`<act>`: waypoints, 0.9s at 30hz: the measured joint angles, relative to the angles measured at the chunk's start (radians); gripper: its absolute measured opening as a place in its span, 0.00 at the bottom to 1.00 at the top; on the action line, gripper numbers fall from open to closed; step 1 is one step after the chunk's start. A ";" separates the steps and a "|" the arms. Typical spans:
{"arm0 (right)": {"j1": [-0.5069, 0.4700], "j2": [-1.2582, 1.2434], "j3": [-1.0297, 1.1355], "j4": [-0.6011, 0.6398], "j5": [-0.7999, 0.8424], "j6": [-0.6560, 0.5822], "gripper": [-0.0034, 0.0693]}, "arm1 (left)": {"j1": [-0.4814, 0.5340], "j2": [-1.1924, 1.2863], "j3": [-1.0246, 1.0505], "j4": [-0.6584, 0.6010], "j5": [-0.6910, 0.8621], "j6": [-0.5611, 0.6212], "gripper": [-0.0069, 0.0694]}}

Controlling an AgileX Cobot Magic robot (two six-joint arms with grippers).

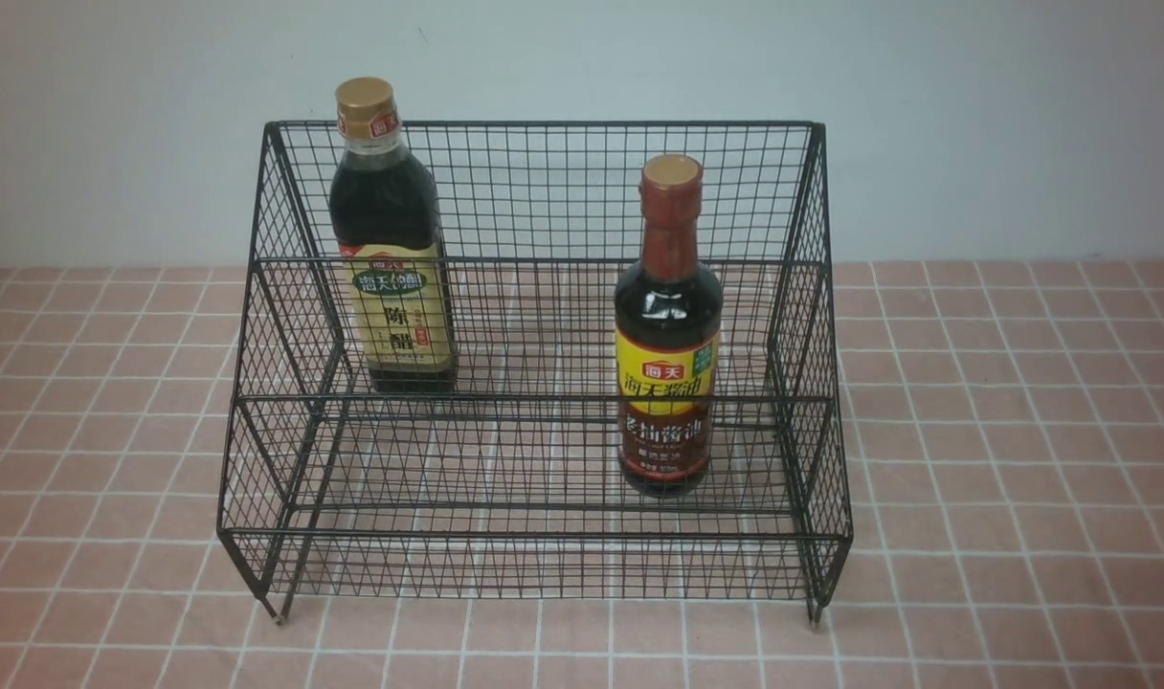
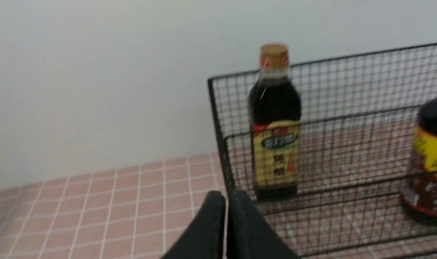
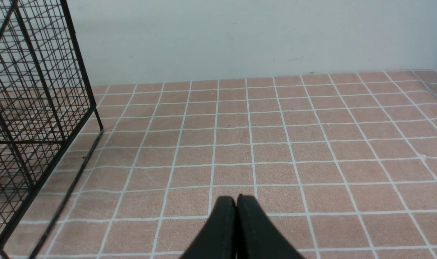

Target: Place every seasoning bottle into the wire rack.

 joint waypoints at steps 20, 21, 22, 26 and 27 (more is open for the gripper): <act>0.000 0.000 -0.001 0.001 0.002 0.000 0.03 | 0.084 -0.261 0.482 -0.067 -0.087 -0.007 0.09; 0.000 0.000 -0.001 0.001 0.002 0.000 0.03 | 0.084 -0.261 0.482 -0.067 -0.087 -0.007 0.09; 0.000 0.000 -0.001 0.001 0.002 0.000 0.03 | 0.084 -0.261 0.482 -0.067 -0.087 -0.007 0.09; 0.000 0.000 -0.001 0.001 0.002 0.000 0.03 | 0.084 -0.261 0.482 -0.067 -0.088 -0.007 0.09; 0.000 0.000 -0.001 0.001 0.002 0.000 0.03 | 0.084 -0.261 0.482 -0.067 -0.088 -0.007 0.09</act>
